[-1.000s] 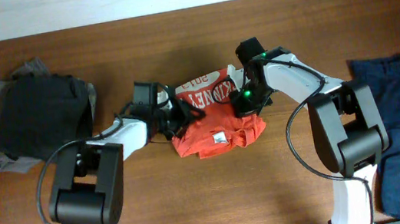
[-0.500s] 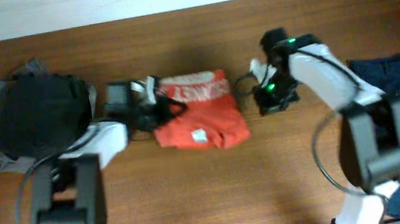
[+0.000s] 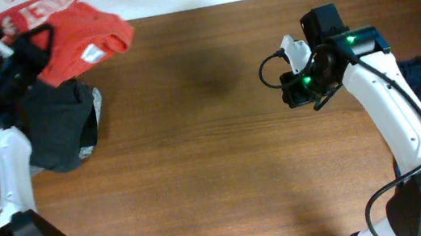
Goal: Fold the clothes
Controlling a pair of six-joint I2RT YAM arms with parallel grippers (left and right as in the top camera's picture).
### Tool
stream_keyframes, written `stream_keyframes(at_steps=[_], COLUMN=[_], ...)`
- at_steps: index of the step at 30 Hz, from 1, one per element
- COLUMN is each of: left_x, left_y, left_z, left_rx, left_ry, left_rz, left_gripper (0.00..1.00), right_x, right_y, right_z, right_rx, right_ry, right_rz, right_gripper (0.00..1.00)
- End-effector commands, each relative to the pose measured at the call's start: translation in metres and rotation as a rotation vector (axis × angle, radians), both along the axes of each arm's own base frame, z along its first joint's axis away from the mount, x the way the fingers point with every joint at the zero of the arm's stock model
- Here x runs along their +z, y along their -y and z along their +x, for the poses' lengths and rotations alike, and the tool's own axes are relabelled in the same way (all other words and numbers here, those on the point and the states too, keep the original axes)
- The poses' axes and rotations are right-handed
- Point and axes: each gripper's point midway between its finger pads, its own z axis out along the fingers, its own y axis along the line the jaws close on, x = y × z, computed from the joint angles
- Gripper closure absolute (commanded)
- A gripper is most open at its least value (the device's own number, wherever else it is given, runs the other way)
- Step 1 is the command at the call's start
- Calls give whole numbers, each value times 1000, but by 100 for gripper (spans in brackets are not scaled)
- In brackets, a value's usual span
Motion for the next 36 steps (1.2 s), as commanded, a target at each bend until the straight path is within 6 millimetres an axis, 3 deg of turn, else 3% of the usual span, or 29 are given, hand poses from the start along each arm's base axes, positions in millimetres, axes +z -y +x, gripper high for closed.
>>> stream_keyframes(at_steps=[1,2,5,7,8,10,11,13,17,20,21,24,27,29,30,33,36], left_x=[-40,-56,-131,-161,-173,-180,-180,-167,-121,-81,-59,-16,37,70,75,93,92], left_y=[-67,-75,-100,-121,-136,-149,-152,-151,-170,-182,-176,-146,-88,-37,-28,26,60], left_z=[-9,-13,-44,-65,-77,-90,-95,-103,-126,-156,-165,-177,-179,-181,-182,-199,-215], left_rx=[220,235,289,343,374,375,378,310,266,306,281,200,74,-28,-34,-61,-104], left_ry=[-172,-225,-489,-597,-636,-658,-664,-615,-477,-409,-352,-254,-108,3,13,28,22], left_rz=[-72,-87,-150,-136,-104,-82,-101,-210,-322,-280,-203,-5,259,457,497,791,953], left_gripper=[100,99,99,98,83,42,35,1,1,1,1,1,1,1,1,1,1], right_x=[-1,-1,-1,-2,-2,-2,-2,-2,-3,-3,-2,7,36,71,77,138,176], right_y=[-4,-3,-3,-3,-3,-3,-3,-3,-2,-2,-3,-7,-18,-18,-16,-8,3], right_z=[-4,-4,-6,-8,-8,-9,-9,-9,-12,-13,-12,-4,5,10,11,1,-17], right_rx=[20,20,20,20,20,20,20,20,20,20,20,25,36,13,11,0,-24], right_ry=[-15,-16,-26,-31,-34,-36,-36,-37,-51,-56,-49,8,112,229,248,443,582], right_rz=[8,8,7,6,6,5,5,5,3,3,4,36,122,157,158,172,142], right_gripper=[92,92,93,93,93,93,93,93,92,92,92,92,89,87,85,70,47])
